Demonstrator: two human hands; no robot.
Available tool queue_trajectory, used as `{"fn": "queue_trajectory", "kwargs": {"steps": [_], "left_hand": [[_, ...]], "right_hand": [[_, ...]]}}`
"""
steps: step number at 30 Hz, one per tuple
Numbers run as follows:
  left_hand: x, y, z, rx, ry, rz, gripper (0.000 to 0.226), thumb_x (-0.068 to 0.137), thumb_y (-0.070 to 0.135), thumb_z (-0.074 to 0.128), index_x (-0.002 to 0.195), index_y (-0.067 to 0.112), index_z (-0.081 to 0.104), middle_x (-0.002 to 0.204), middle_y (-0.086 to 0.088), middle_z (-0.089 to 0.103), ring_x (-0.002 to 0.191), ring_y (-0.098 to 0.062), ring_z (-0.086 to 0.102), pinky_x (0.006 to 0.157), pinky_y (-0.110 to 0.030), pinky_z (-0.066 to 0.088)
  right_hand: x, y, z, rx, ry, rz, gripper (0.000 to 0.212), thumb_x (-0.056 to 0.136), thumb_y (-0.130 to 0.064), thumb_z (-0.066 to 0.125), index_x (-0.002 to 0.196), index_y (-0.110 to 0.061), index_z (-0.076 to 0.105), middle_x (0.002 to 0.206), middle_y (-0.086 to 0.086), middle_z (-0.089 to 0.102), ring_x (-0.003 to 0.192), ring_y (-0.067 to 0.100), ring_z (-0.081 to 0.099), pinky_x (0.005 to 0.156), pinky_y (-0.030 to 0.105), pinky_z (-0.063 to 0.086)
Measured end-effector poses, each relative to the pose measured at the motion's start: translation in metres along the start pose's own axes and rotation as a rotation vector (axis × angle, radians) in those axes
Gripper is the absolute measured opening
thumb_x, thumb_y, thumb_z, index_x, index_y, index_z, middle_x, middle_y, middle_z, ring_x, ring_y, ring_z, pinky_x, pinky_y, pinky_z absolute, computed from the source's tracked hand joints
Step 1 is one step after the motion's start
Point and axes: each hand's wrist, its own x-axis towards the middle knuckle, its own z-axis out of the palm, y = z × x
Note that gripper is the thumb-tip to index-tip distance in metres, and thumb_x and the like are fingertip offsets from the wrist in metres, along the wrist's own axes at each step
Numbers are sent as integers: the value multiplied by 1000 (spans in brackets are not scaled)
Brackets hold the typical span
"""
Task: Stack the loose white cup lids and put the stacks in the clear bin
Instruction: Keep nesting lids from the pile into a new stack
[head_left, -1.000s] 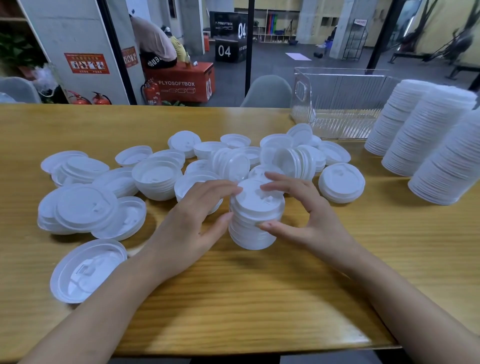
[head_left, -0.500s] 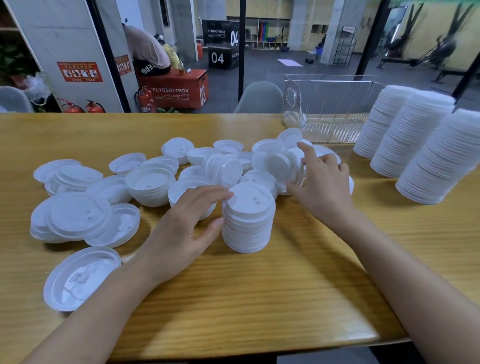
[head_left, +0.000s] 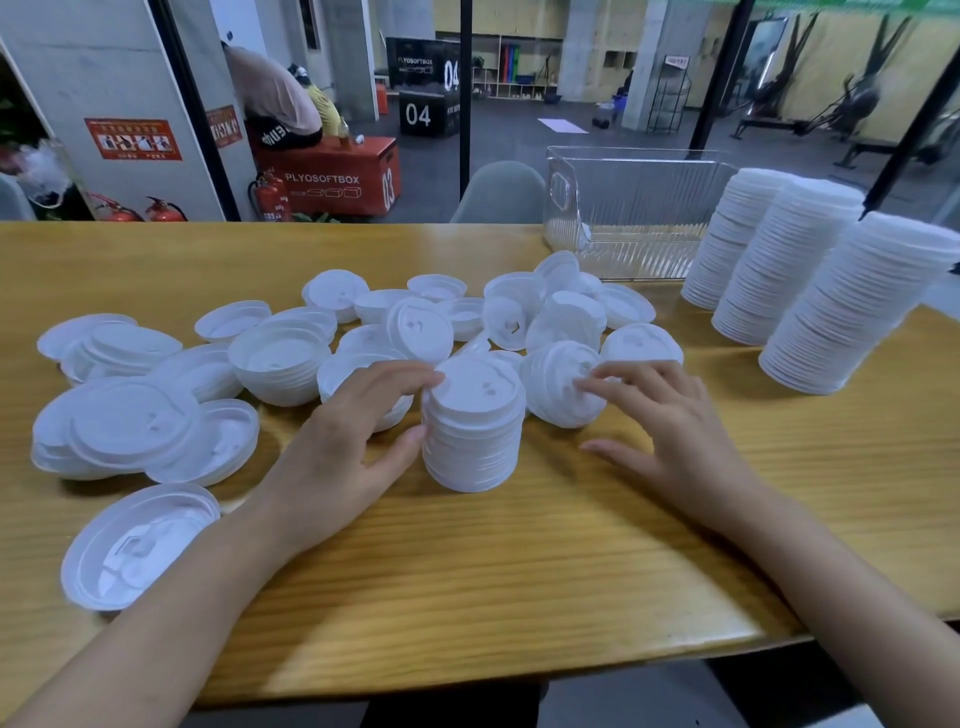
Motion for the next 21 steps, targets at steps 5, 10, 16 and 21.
{"fn": "queue_trajectory", "kwargs": {"steps": [5,10,16,21], "left_hand": [[-1,-1,0,-4,2,3,43,90,23,60,132,26,54,133,20,53,125,-6,52,98,-20,44],[-1,0,0,-13,-6,9,43,91,34,54,133,30,52,133,22,52,125,-5,51,96,-14,42],[-1,0,0,-14,-9,7,43,90,34,53,133,30,52,133,21,52,125,-7,51,94,-12,42],[-1,0,0,-15,-13,2,42,91,30,57,133,29,53,133,20,53,126,-10,51,96,-13,41]], "right_hand": [[11,-5,0,105,-34,270,73,73,-73,51,137,-38,51,139,-7,52,125,23,41,105,43,34],[15,-4,6,160,-56,309,70,72,-71,57,137,-45,47,136,-17,53,124,16,38,100,36,30],[22,-4,7,293,-51,313,60,78,-52,75,133,-47,51,134,-21,52,123,7,40,105,37,32],[32,-8,2,551,16,404,51,74,-54,73,121,-45,56,120,-26,58,115,5,48,89,4,31]]}}
